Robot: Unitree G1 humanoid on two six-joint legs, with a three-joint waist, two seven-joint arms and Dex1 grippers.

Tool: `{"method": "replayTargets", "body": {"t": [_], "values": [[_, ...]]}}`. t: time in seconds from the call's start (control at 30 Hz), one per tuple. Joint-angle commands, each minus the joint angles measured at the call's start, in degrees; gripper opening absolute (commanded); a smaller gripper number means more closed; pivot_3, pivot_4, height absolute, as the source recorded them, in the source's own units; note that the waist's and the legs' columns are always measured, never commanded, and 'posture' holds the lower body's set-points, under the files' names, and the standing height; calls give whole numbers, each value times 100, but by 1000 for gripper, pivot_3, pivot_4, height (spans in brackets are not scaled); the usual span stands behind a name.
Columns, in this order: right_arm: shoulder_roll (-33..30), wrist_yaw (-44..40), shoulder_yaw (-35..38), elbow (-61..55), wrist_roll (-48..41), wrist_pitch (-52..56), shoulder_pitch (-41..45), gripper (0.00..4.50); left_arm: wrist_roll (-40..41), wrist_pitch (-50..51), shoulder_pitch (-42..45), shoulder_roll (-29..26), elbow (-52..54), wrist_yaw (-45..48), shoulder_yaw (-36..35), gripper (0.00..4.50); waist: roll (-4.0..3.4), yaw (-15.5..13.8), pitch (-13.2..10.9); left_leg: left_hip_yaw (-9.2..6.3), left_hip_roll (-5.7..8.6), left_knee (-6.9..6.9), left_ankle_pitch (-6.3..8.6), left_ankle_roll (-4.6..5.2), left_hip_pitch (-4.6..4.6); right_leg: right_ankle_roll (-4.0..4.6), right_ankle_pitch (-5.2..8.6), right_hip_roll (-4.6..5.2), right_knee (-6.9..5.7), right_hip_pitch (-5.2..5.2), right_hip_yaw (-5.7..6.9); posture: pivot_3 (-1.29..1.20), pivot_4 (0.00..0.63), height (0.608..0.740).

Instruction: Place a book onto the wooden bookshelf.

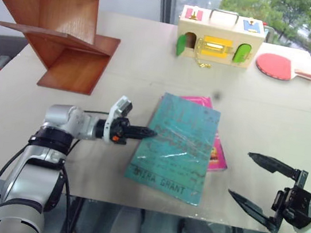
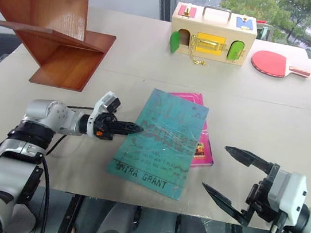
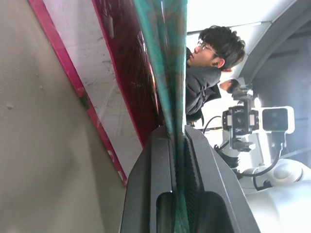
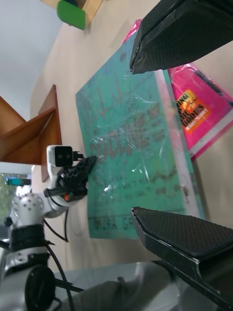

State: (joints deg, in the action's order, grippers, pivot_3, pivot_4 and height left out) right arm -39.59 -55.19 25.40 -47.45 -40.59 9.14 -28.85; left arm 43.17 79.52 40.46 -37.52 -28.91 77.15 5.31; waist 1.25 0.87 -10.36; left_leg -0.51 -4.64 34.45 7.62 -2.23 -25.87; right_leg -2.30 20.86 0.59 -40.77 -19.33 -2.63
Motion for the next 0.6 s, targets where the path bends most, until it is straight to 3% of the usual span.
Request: {"method": "replayTargets", "body": {"t": [0.03,0.27,0.43,0.53,0.6], "values": [[-36,-72,132,-77,-9,-158,46,4500,218,213,-17,-33,361,-227,-409,49,0,-5,0,0,0,0,0,0,0,0,0,0,0,0,0,0,150,740],[-21,148,-221,60,78,-69,542,4500,625,40,-60,70,1651,-1632,-2165,49,2,-10,-2,-4,-2,0,0,-1,-2,0,0,1,0,-1,1,0,150,740],[82,227,-479,300,78,-144,1013,4500,1125,32,975,291,2640,-2719,-3064,49,15,-70,-9,-15,3,11,0,-1,-12,-1,-1,5,1,1,14,0,150,740],[193,282,-549,492,-5,-210,1349,4500,785,-702,1605,76,3228,-2997,-2845,49,14,-49,-8,-12,11,12,1,1,-10,-2,-1,10,3,5,10,0,150,740],[235,322,-604,651,-58,-194,1675,4500,-137,-1709,1882,-476,3792,-2989,-2053,49,22,-10,-17,-15,10,9,0,0,-8,-2,-1,8,6,8,12,0,150,740]]}}
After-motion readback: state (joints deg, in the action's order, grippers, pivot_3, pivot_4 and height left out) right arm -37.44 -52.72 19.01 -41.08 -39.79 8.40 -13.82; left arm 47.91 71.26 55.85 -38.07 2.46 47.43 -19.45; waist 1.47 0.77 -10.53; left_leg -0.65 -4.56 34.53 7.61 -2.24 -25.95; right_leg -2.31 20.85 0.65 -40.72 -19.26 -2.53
